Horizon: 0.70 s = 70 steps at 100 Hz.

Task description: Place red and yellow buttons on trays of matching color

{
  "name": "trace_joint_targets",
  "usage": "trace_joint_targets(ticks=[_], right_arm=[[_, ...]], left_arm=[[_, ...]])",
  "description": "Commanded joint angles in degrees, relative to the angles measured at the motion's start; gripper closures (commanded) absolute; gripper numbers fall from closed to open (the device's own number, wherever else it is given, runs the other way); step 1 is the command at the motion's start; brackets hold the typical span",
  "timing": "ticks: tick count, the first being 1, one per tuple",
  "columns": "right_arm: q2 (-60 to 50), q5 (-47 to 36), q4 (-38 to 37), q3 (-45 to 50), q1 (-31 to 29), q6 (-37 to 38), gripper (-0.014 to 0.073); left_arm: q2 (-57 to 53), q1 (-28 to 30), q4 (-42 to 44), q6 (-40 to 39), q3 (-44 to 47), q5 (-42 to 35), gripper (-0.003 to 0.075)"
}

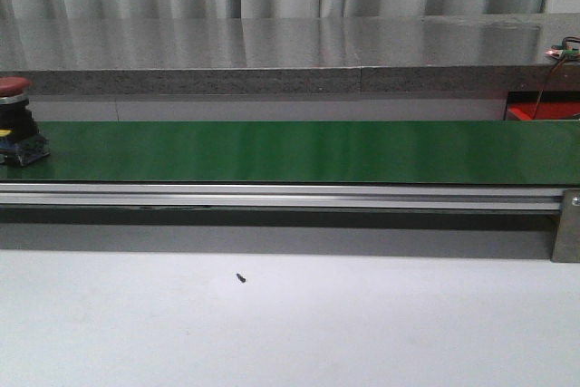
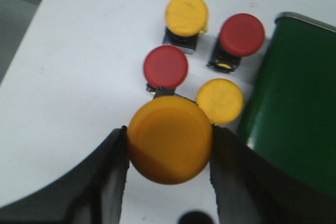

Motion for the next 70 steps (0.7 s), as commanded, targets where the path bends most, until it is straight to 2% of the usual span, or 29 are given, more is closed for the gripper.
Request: trace_joint_targets(ticks=[1,35,56,70], right_arm=[[0.1,-3.6,0.7,-1.5,-0.1,-0.1,0.0715],[0.1,-3.4,0.7,-1.5,-0.1,-0.1,0.0715],[0.1,-3.5,0.7,-1.5,-0.1,-0.1,0.0715],[0.1,-3.5,0.7,-1.5,-0.1,-0.1,0.0715]], left_arm=[[-3.0,-2.3,-1.8,0.1,-1.9,-1.5,0.0482],[-2.7,-9.3,-1.8,0.1,-1.9,0.9,0.0482],[-1.9,-9.4,-3.2,0.1,-1.9,2.0,0.0479],[-1.8,-9.4,-3.2,0.1,-1.9,2.8,0.0447]])
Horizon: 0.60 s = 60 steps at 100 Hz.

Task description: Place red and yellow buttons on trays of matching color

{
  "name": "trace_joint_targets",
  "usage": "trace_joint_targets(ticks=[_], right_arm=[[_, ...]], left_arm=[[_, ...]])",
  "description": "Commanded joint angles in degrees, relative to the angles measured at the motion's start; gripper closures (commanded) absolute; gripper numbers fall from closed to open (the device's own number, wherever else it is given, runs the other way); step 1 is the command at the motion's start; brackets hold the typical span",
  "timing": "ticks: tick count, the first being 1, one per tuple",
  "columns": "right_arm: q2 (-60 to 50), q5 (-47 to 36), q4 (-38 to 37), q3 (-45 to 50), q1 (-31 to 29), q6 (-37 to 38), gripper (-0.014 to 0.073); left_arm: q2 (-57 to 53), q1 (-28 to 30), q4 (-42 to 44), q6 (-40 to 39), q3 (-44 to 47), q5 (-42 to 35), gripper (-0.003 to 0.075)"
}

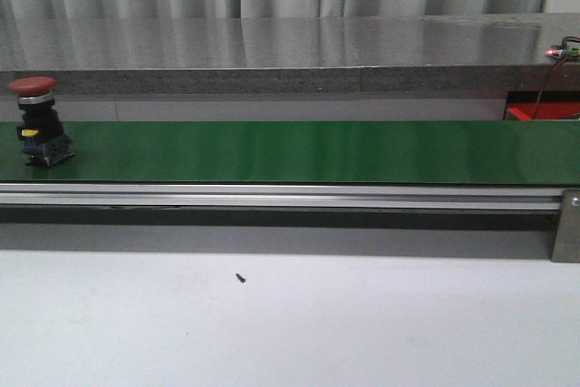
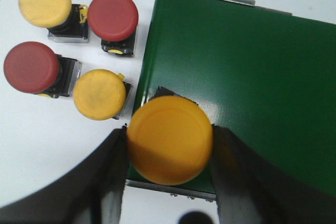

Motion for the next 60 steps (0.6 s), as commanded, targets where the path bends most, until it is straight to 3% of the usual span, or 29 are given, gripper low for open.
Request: trace_joint_targets(ticks=[1,13,30,60], right_arm=[[0.1,-3.6,0.7,-1.5,-0.1,-0.1,0.0715],[0.1,-3.6,0.7,-1.5,-0.1,-0.1,0.0715],[0.1,-3.6,0.7,-1.5,-0.1,-0.1,0.0715],[0.1,-3.6,0.7,-1.5,-0.1,-0.1,0.0715]], left_arm=[[-2.5,-0.3,-1.6,0.1,-1.9,-1.0,0.0439],[-2.5,-0.3,-1.6,0.8,-1.9,-0.8,0.034],[-2.5,-0.3,-3.0,0.8,-1.9,-0.7,0.0139],[-5.3,-0.3,-6.3,1.0,-1.9,-1.2,0.0131]])
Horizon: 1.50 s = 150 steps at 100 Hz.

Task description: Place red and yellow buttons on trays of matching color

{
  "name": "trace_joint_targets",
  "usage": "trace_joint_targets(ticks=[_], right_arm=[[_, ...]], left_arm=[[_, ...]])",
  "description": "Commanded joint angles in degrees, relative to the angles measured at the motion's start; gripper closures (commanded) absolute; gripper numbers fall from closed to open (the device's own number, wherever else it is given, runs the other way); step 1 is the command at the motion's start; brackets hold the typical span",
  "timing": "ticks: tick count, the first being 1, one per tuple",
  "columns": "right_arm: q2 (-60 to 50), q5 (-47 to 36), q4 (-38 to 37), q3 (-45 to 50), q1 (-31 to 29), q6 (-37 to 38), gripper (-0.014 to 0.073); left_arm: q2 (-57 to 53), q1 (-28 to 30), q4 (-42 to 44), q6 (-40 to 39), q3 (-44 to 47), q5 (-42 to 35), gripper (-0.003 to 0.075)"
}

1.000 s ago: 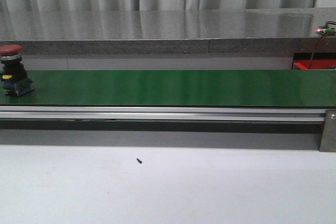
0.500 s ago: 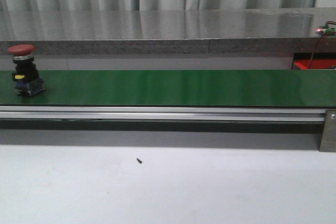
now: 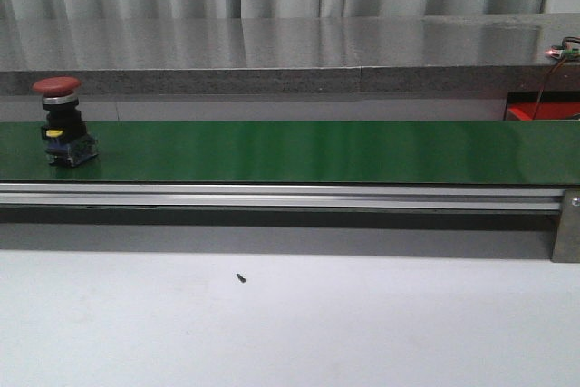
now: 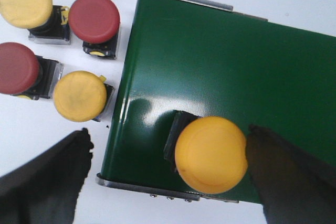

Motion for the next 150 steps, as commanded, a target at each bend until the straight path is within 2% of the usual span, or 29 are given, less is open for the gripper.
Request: trace_joint_targets(ticks=[1,20,39,51,63,72,104,150], right_arm=[[0.1,-3.6,0.7,-1.5,-0.1,-0.1,0.0715],[0.1,-1.4,0.7,-1.5,-0.1,-0.1,0.0715],[0.1,-3.2,1.0,-1.5,-0.1,-0.1,0.0715],[0.1,-3.4,2.6,-1.5,-0.1,-0.1,0.0715],[0.1,-2.5,3.0,-1.5,-0.1,-0.1,0.0715],[0.1,-2.3,3.0,-1.5,-0.1,-0.1,0.0715],[0.1,-1.1,3.1,-1.5,-0.1,-0.1,0.0715],[3.1,1.9,2.9,-5.2,0.4,-0.1,0.0715]], left_arm=[[-4.6,-0.3,-2.9,0.7,-1.9,-1.9,0.0131],[-10.3,-0.9,-5.5,2.8,-1.7,-1.7,0.0144],[-16.7,-3.2,-6.2,3.0,0.2,-1.6,0.0244],[-20.8,-5.2,-6.2,3.0,2.2,-1.6,0.0391],[-24.7,-7.7,-6.2,3.6,4.8,-1.5,0.061],[-27.5,-9.8,-6.2,4.0,7.1,-1.6,0.074],[-36.6,-16.7,-6.2,4.0,19.2,-6.2,0.074],[-56.8,-16.8,-6.4,4.0,37.8,-14.1,0.074]])
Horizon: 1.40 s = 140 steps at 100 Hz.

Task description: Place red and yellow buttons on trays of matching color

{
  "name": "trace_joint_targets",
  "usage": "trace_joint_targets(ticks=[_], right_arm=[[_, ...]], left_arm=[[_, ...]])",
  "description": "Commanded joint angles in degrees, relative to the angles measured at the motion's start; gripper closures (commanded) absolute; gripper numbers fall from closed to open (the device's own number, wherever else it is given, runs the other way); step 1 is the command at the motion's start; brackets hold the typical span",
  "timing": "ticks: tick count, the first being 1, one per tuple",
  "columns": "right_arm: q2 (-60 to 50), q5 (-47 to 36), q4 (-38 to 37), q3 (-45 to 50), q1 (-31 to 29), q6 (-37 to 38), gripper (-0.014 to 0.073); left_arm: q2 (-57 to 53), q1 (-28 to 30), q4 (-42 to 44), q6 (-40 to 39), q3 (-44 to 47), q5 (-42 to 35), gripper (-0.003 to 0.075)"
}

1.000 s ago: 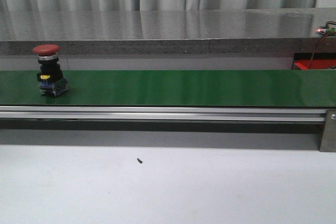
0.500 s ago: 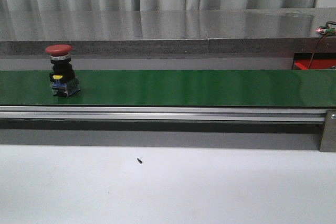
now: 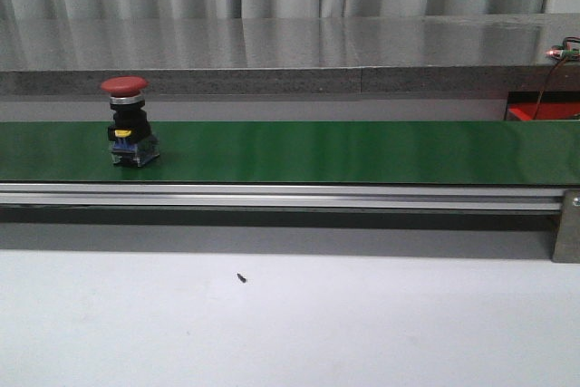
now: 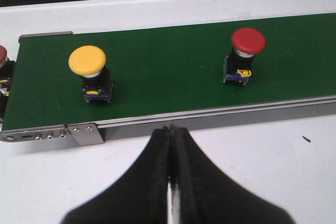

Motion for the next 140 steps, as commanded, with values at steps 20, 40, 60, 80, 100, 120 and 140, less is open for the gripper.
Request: trace_joint_targets(ticks=[20,40,60,80,100,120,140], right_arm=[[6.5,0.8,0.1,-6.7,2.4,-0.3,0.0715],[14.2,6.1,0.0,-14.9,5.1,-2.3,0.0715],[22.3,12.6,0.0,-24.5,7.3,-2.8,0.0715],[30.8,18.0,0.0,-32.9,9.5,-2.8,0.0715],[39.5,21.7,0.0,-41.1,11.9,-3.1,0.0533],[47.4,24.5,0.0,-48.4,14.8,-3.1,0.0113],[53.7,27.5,0.0,-55.8,17.5,-3.1,0.0047]], left_arm=[[-8.6,-0.3,-1.9,0.2,5.7,-5.0,0.074],[-9.8,-0.3,-1.9,0.2,6.5,-4.2,0.074],[-9.8,-0.3,-1.9,0.2,6.5,-4.2,0.074],[-9.8,-0.3,-1.9,0.2,6.5,-4.2,0.074],[-9.8,-0.3,-1.9,0.2,6.5,-4.2,0.074],[-9.8,-0.3,-1.9,0.2,6.5,-4.2,0.074],[-9.8,-0.3,-1.9,0.2,6.5,-4.2,0.074]])
